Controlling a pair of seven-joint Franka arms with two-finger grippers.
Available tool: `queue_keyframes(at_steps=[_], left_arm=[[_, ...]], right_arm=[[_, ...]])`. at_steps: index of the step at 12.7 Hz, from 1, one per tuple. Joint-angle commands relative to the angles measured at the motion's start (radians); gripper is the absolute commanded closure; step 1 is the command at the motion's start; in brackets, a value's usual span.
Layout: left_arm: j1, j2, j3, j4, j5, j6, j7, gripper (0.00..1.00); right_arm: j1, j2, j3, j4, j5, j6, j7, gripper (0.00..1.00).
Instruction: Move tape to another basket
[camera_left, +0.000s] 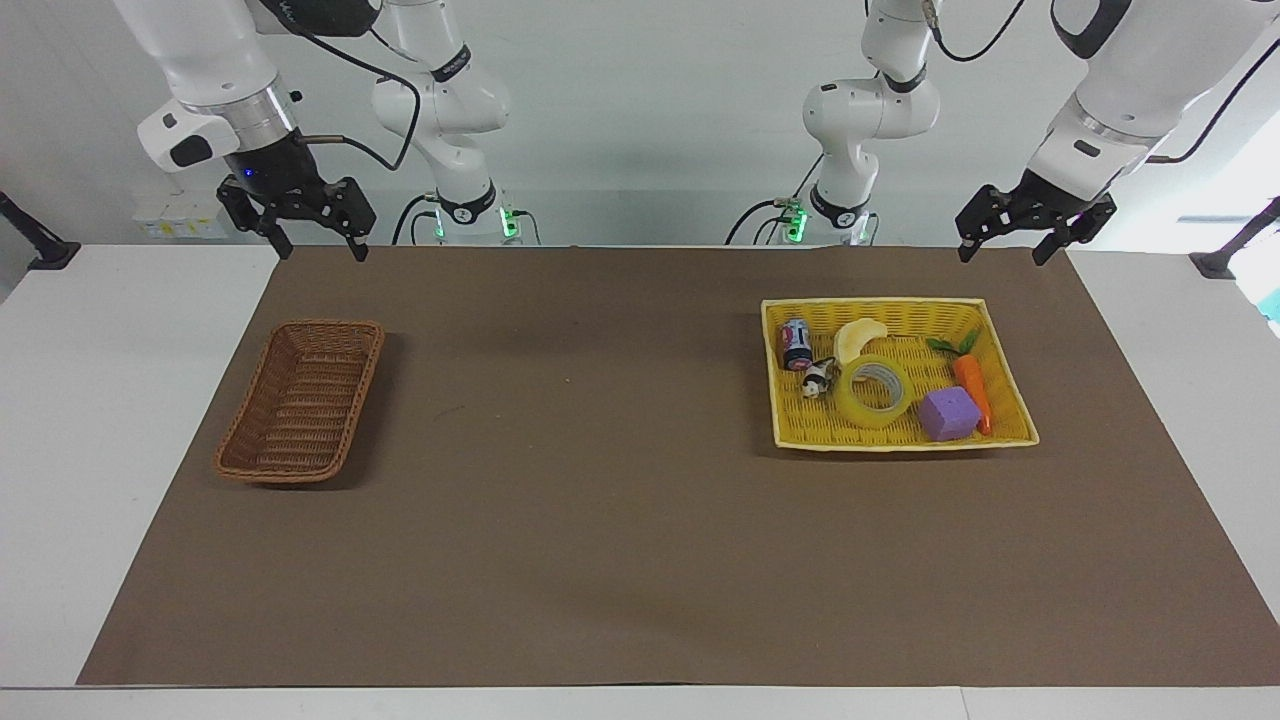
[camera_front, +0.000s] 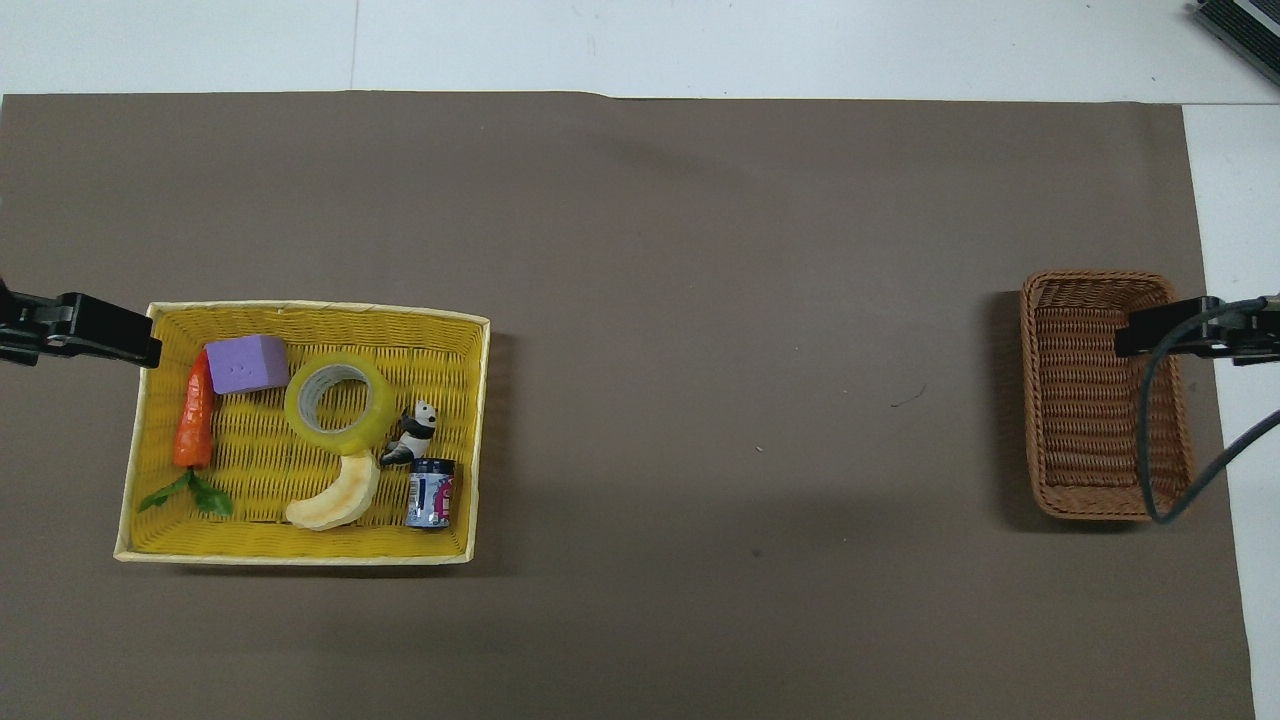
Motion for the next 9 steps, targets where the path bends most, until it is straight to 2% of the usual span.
queue_keyframes(at_steps=[1,9], left_arm=[[0.006,0.0,-0.004,0.012,-0.006,0.008,0.013,0.0],[0.008,-0.017,-0.004,-0.026,-0.006,0.019,0.019,0.0]], right_arm=[[-0.005,-0.008,0.003,-0.002,0.018,-0.003,0.008,0.0],[-0.005,-0.008,0.003,-0.002,0.018,-0.003,0.008,0.0]])
